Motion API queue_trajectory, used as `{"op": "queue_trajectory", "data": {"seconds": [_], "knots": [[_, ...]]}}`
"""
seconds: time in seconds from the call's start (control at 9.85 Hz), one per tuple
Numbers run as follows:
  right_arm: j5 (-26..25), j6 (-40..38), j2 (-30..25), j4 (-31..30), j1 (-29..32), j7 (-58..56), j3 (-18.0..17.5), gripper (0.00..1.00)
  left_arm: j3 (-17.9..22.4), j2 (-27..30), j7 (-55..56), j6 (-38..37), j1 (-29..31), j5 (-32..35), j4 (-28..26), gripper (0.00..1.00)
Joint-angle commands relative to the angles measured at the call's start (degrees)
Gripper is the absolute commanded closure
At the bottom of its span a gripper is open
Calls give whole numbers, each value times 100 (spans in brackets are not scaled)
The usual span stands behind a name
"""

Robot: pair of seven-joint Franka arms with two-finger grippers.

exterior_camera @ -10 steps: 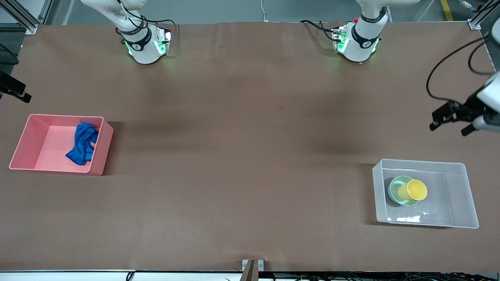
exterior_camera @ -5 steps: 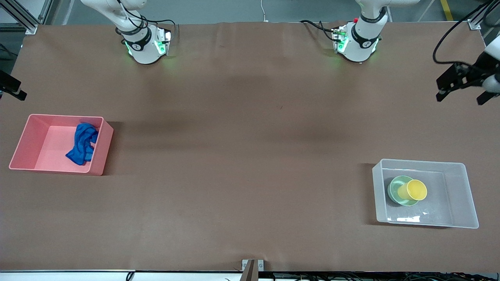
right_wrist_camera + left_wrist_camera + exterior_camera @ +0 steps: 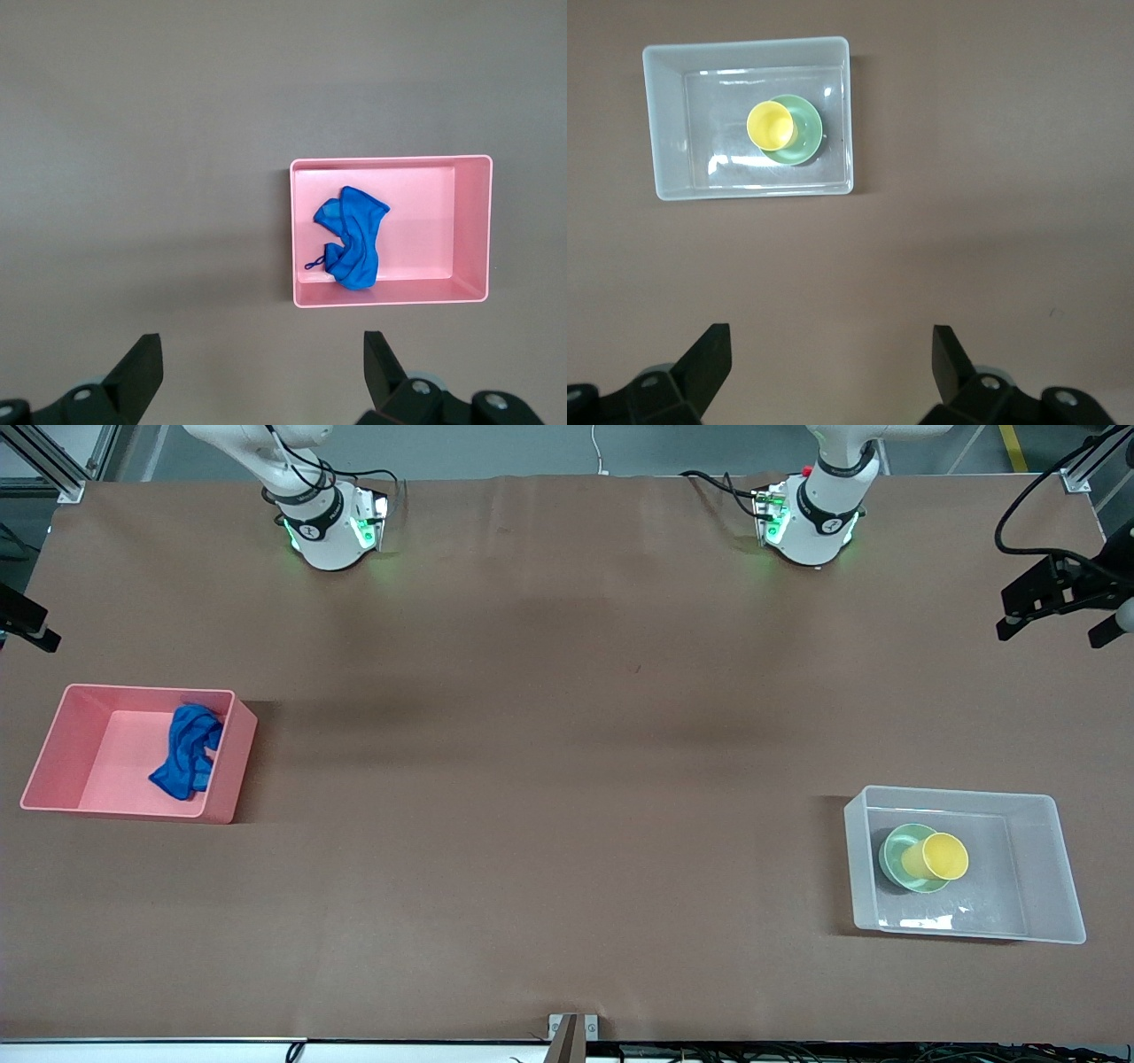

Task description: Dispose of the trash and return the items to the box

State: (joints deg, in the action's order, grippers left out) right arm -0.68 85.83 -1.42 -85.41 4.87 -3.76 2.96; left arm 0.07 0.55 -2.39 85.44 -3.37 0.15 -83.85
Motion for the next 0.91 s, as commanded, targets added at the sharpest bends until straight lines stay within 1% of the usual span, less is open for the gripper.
{"op": "queue_trajectory", "data": {"seconds": [0.0,0.81], "knots": [[-64,-66,-43,16,32,-20,-24,0,19,-37,186,34,-50,-50,-281,0],[-64,-75,-43,7,32,-29,-24,0,-16,-19,168,78,-50,-67,-378,0]]}}
